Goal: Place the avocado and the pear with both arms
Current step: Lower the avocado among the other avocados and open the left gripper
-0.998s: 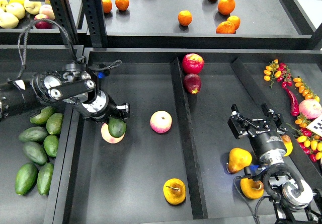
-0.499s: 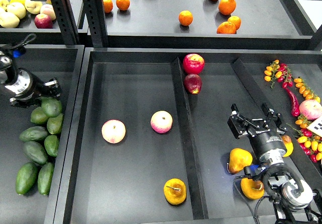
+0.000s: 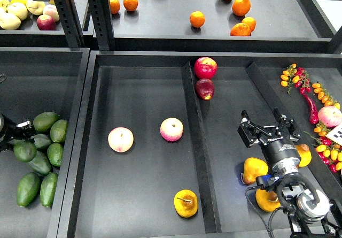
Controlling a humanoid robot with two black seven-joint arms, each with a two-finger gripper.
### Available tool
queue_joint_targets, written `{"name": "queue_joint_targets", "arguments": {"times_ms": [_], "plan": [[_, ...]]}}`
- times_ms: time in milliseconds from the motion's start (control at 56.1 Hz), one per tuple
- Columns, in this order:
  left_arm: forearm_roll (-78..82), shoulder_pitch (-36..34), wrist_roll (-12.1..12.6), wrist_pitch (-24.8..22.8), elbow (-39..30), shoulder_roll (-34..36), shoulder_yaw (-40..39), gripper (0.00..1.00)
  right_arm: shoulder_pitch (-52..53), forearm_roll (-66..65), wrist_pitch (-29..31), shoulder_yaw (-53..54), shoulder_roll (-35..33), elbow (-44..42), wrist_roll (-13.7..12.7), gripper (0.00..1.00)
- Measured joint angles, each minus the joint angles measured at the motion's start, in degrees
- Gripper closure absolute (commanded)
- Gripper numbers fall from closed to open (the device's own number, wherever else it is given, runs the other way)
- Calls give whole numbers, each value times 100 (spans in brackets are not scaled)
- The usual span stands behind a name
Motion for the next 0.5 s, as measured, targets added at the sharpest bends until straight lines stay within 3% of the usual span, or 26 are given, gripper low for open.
{"name": "queue_joint_targets", "arguments": {"times_ms": [178,499], "plan": [[82,235,-1,1,40,-82,-9,68,11,0,-3,-1,0,0,3,0],[180,392,2,2,62,-325,-2,43,14,0,1,-1,0,0,10,0]]}}
